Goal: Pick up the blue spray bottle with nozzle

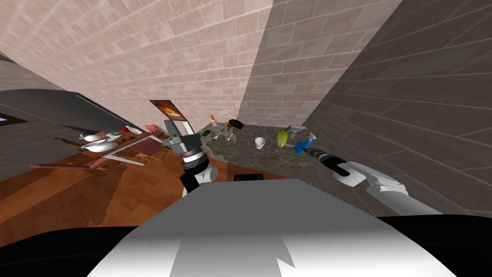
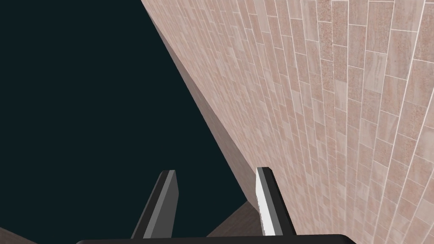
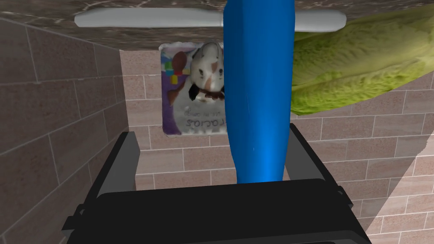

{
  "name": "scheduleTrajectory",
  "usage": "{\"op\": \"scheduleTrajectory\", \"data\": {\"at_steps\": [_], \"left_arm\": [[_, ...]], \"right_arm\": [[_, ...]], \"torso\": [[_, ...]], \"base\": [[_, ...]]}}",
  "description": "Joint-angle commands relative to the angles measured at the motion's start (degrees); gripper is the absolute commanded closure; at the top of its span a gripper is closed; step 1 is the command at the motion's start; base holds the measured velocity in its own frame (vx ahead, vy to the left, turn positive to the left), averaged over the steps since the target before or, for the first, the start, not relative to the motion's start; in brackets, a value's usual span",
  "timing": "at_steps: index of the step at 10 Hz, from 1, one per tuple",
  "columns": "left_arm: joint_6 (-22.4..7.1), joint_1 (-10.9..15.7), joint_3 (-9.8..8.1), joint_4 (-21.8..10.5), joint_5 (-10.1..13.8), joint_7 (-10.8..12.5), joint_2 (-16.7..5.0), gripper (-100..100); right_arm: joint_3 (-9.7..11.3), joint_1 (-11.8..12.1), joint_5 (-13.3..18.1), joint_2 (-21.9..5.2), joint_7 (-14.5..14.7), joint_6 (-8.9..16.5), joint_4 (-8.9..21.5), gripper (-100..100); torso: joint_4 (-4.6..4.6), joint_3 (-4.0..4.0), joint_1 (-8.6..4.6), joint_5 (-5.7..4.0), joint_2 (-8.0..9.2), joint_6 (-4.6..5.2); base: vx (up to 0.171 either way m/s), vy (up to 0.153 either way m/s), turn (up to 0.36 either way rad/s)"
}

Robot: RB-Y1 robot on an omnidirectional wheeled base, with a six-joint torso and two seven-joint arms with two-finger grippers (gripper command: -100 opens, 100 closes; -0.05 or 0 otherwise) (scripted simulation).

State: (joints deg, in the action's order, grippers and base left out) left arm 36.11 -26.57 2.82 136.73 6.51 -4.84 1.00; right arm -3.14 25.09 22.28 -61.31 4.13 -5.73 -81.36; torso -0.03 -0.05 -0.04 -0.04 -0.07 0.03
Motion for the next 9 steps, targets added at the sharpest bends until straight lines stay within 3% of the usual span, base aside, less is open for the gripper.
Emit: {"op": "scheduleTrajectory", "data": {"at_steps": [1, 3, 6, 7, 9], "left_arm": [[0.0, 0.0, 0.0, 0.0, 0.0, 0.0, 0.0, 0], [0.0, 0.0, 0.0, 0.0, 0.0, 0.0, 0.0, 0], [0.0, 0.0, 0.0, 0.0, 0.0, 0.0, 0.0, 0], [0.0, 0.0, 0.0, 0.0, 0.0, 0.0, 0.0, 0], [0.0, 0.0, 0.0, 0.0, 0.0, 0.0, 0.0, 0]], "right_arm": [[2.3, -2.9, -0.5, -0.4, 0.2, -2.9, 2.9, -100], [2.3, -5.9, -0.5, -0.4, 0.2, -3.4, 6.1, -100], [2.3, -5.9, -0.5, -0.4, 0.2, -3.4, 9.9, -100], [4.5, -8.8, -1.0, -0.7, 0.6, -6.3, 12.2, -100], [4.5, -11.9, -1.0, -0.7, 0.6, -7.3, 15.6, -100]], "torso": [[0.0, 0.0, 0.0, 0.0, 0.0, 0.0], [0.05, 0.14, 0.12, 0.02, 0.26, 0.0], [0.01, 0.02, -0.08, -0.03, 0.04, 0.03], [0.0, 0.0, -0.1, -0.03, -0.01, 0.02], [0.05, 0.13, 0.17, 0.03, 0.24, 0.0]], "base": [[-0.075, 0.044, 0.214], [-0.071, 0.039, 0.056], [-0.002, 0.002, -0.009], [-0.059, 0.057, 0.22], [-0.073, 0.048, 0.056]]}}
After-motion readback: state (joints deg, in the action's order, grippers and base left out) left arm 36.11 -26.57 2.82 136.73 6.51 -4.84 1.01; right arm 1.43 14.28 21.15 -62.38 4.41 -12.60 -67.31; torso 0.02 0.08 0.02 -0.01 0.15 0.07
